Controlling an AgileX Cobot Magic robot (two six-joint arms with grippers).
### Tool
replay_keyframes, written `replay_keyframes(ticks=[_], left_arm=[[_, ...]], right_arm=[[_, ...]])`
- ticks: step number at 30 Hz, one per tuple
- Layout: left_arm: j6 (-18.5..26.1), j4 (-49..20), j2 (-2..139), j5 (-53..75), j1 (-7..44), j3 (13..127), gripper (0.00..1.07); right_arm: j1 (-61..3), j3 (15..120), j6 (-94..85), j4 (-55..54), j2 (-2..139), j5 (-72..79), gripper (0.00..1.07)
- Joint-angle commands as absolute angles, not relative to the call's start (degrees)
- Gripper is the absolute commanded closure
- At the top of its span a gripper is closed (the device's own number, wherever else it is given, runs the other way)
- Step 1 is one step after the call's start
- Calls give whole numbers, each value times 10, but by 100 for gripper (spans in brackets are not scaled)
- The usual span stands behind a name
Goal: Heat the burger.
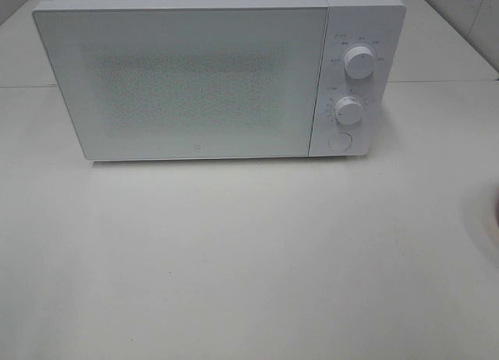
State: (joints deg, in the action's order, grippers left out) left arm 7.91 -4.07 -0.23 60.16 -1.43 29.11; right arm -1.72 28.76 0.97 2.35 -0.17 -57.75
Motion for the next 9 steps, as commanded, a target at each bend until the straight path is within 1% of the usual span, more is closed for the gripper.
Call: replay_keyframes(ticks=[1,9], left_arm=[[76,-45,-14,600,-15,290,6],[76,-45,-14,600,-15,290,6]], right_arm=[[-15,286,10,25,-17,-572,62],[-15,286,10,25,-17,-572,62]])
